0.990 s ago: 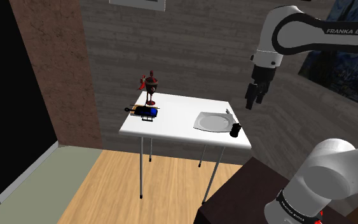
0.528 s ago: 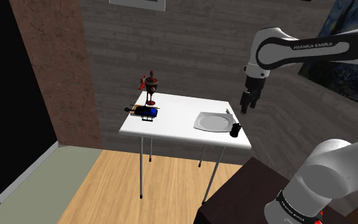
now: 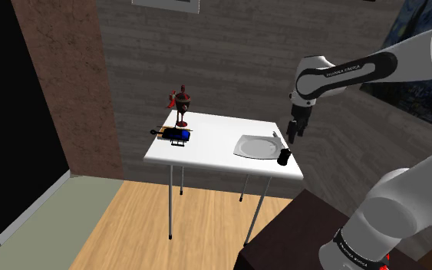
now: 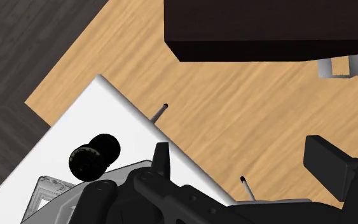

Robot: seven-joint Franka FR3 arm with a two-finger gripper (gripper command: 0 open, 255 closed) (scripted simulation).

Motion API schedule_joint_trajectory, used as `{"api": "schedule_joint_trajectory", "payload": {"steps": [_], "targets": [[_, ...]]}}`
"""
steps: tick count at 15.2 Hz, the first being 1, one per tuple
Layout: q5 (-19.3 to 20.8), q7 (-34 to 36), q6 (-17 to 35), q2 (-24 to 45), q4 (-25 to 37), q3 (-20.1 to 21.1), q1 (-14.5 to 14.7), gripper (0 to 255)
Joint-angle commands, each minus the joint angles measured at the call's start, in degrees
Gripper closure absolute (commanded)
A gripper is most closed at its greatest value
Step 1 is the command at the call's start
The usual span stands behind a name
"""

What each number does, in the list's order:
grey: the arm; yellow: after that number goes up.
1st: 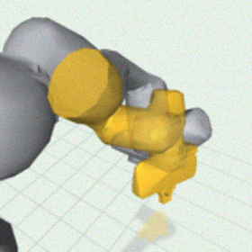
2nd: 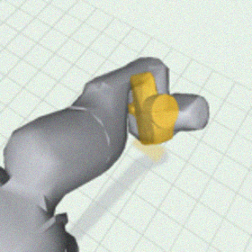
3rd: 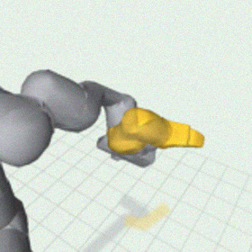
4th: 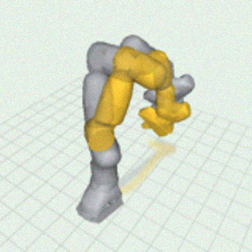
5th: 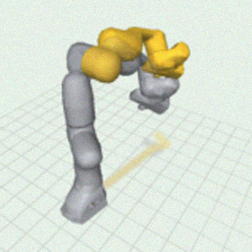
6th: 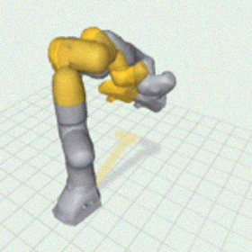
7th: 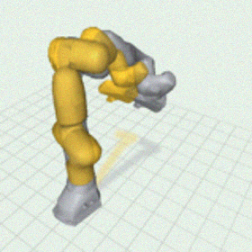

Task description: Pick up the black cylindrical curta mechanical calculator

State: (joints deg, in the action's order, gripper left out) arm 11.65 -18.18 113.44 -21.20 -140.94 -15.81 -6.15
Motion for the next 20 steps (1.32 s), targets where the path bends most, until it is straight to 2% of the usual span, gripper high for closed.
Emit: {"api": "schedule_joint_trajectory", "payload": {"steps": [1, 6, 11, 20], "targets": [[0.3, -1.9, 2.6, 4.3, 1.6, -1.4, -0.3, 0], [-0.5, -6.9, 8.9, 15.2, 5.9, -4.6, -1.2, 0], [-3.2, -12.4, 13.9, 26.7, 11.9, -6.5, -2.8, 0], [-9.2, -21.3, 18.3, 47.5, 27.1, -5.9, -8.6, 0]]}}
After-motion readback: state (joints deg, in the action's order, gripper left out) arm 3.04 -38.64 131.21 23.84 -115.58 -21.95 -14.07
